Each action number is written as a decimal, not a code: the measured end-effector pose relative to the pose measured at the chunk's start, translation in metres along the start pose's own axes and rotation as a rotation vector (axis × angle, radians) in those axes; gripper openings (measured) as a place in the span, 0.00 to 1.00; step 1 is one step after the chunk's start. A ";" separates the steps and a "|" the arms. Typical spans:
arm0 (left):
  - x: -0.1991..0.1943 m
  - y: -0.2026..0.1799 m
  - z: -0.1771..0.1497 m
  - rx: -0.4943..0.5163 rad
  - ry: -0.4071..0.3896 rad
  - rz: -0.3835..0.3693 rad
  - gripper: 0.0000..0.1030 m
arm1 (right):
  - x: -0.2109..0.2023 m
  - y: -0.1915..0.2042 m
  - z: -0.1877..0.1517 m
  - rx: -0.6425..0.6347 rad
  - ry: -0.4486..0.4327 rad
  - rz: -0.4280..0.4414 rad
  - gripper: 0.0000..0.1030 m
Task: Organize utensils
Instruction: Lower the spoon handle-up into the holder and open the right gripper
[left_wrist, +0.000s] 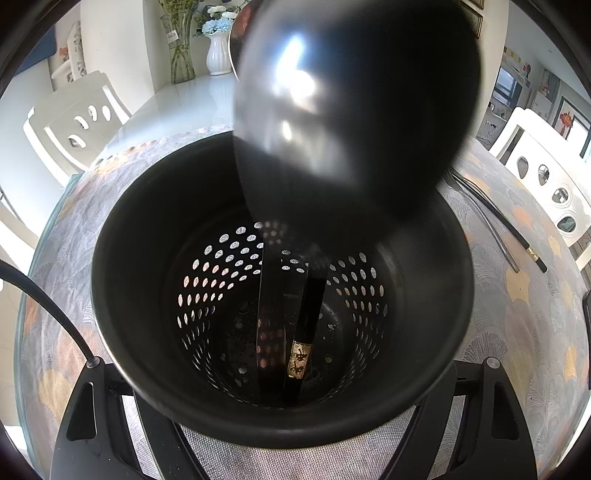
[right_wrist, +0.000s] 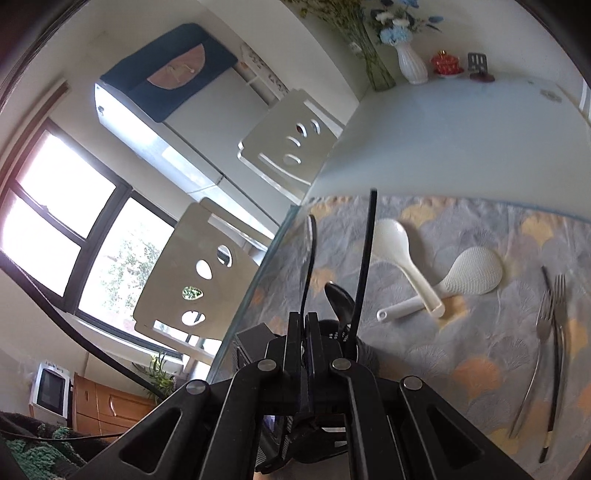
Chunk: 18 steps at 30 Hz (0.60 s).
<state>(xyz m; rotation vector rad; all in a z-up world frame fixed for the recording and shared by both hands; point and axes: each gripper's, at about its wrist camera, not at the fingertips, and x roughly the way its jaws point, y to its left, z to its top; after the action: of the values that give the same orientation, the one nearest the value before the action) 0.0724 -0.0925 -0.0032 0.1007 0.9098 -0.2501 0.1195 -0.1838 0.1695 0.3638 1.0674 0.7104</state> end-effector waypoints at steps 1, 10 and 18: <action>0.000 0.000 0.000 -0.001 0.000 -0.001 0.80 | 0.003 -0.001 -0.001 0.005 0.008 -0.007 0.02; 0.000 0.000 0.000 -0.001 0.000 -0.001 0.80 | 0.009 0.004 -0.004 -0.033 0.058 -0.071 0.04; 0.000 0.000 0.000 -0.002 -0.001 -0.002 0.80 | 0.004 0.011 -0.006 -0.053 0.066 -0.173 0.05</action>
<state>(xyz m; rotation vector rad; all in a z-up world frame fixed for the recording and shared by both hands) 0.0721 -0.0926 -0.0031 0.0977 0.9091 -0.2515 0.1111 -0.1734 0.1711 0.2004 1.1258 0.5985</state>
